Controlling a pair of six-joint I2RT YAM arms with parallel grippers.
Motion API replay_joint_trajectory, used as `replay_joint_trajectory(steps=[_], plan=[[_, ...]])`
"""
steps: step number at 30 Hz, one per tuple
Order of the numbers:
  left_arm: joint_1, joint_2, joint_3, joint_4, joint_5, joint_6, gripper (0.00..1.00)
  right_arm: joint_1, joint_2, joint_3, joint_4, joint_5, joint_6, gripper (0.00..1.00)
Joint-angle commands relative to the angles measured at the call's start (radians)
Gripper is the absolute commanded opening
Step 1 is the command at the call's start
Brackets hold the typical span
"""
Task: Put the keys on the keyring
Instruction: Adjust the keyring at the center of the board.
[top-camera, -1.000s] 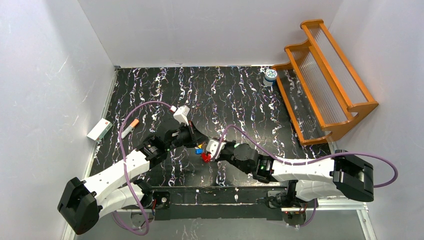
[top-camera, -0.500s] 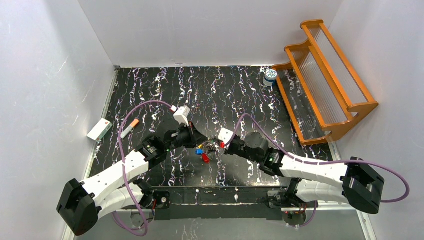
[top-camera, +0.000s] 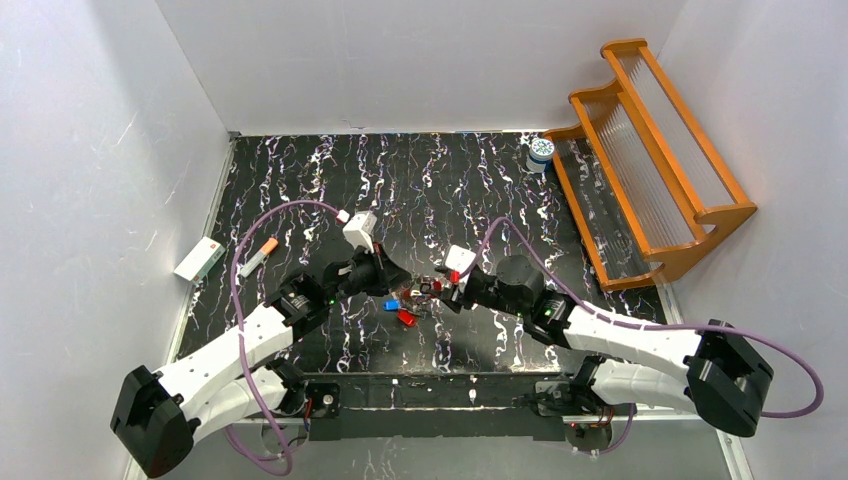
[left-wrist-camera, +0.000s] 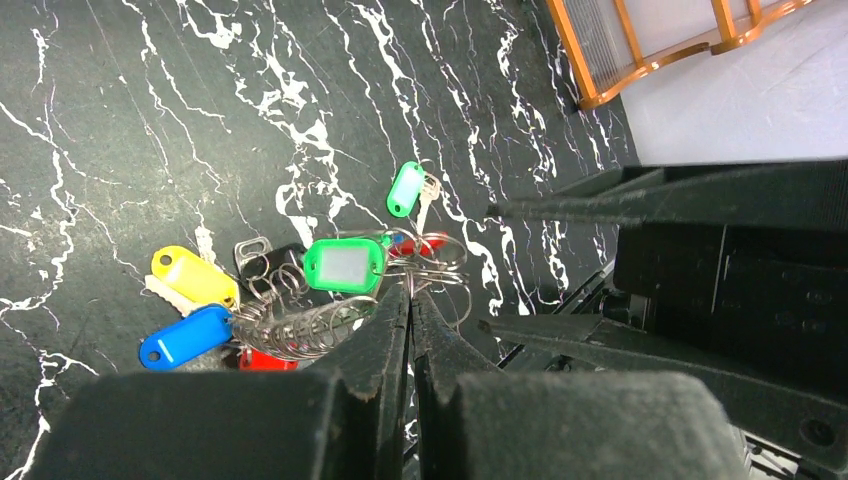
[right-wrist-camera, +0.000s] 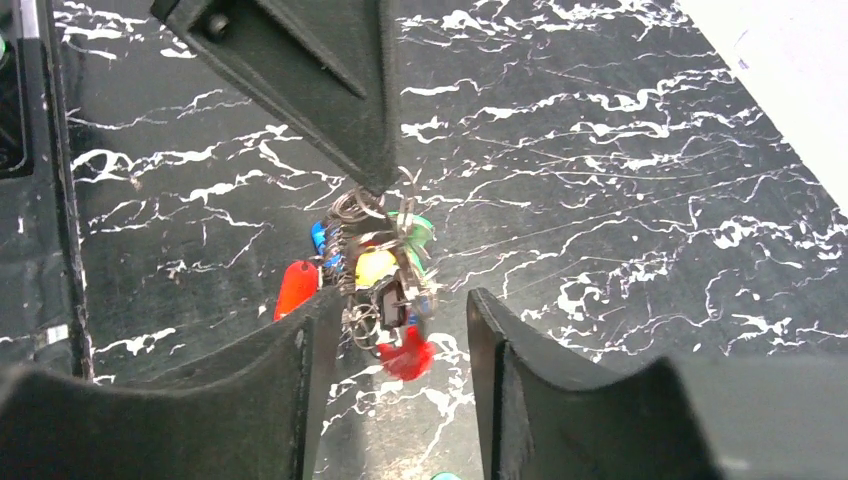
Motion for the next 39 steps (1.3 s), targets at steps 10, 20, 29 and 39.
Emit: replay_joint_trajectory(steps=[10,20,29,39], plan=[[0.003,-0.013,0.045,0.02,0.01,0.027,0.0,-0.037,-0.011,0.089,0.007,-0.128,0.034,0.57],[0.003,-0.006,0.044,0.026,0.019,0.027,0.0,-0.04,0.065,0.188,-0.03,-0.131,0.066,0.42],[0.003,-0.011,0.042,0.027,0.021,0.024,0.0,-0.042,0.145,0.256,-0.12,-0.107,0.063,0.37],[0.003,0.002,0.045,0.029,0.027,0.029,0.0,-0.042,0.137,0.261,-0.145,-0.089,0.054,0.01]])
